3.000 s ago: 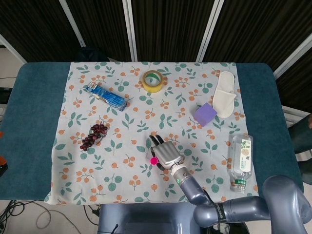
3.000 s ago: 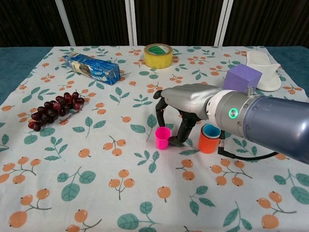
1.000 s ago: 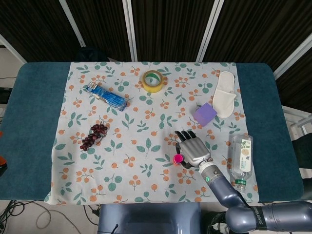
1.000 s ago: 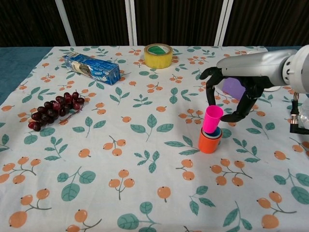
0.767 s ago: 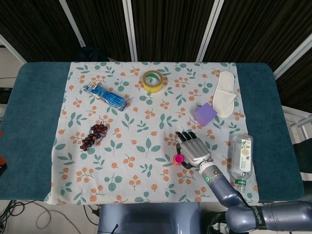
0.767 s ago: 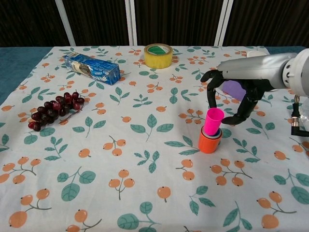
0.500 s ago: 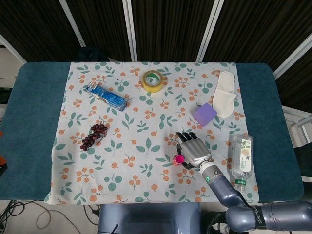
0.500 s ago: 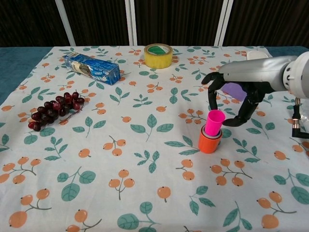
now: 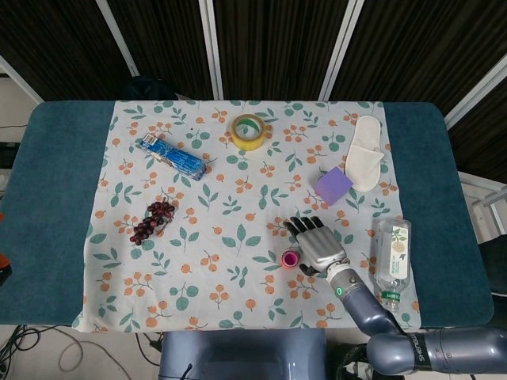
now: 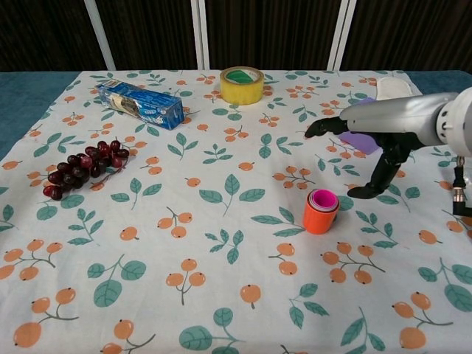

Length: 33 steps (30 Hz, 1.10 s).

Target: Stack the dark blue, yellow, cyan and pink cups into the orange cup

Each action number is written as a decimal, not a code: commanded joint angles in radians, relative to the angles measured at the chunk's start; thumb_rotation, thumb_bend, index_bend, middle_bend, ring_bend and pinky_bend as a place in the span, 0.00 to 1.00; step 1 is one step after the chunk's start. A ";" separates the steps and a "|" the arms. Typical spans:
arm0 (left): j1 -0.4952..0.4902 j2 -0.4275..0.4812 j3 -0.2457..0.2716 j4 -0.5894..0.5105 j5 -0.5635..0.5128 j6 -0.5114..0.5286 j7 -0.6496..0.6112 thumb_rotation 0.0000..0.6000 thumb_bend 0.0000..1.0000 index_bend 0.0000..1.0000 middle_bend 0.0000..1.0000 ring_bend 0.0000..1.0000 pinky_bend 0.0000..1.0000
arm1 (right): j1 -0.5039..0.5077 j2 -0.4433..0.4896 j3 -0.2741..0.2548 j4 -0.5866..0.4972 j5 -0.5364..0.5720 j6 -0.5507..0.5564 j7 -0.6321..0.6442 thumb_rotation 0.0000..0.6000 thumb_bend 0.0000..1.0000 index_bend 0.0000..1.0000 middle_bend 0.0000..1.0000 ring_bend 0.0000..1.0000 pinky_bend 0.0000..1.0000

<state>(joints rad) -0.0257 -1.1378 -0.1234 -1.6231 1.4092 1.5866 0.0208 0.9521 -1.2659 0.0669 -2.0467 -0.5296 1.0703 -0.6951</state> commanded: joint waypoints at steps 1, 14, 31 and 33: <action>0.000 0.000 0.000 0.000 0.001 0.000 0.000 1.00 0.80 0.16 0.03 0.00 0.00 | -0.017 0.043 0.007 -0.030 -0.035 0.062 0.005 1.00 0.40 0.00 0.00 0.00 0.07; 0.000 -0.003 0.003 -0.003 0.010 0.006 0.008 1.00 0.80 0.16 0.02 0.00 0.00 | -0.439 0.209 -0.224 -0.121 -0.709 0.589 0.221 1.00 0.40 0.00 0.00 0.00 0.04; -0.003 -0.007 -0.001 0.006 0.013 0.010 0.013 1.00 0.80 0.16 0.02 0.00 0.00 | -0.757 0.035 -0.304 0.298 -0.988 0.815 0.371 1.00 0.40 0.00 0.00 0.00 0.01; -0.002 -0.007 -0.002 0.009 0.011 0.010 0.011 1.00 0.80 0.16 0.02 0.00 0.00 | -0.761 0.038 -0.293 0.294 -0.983 0.802 0.377 1.00 0.40 0.00 0.00 0.00 0.01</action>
<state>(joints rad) -0.0281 -1.1447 -0.1247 -1.6148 1.4209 1.5965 0.0321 0.1955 -1.2303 -0.2330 -1.7501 -1.5160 1.8808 -0.3233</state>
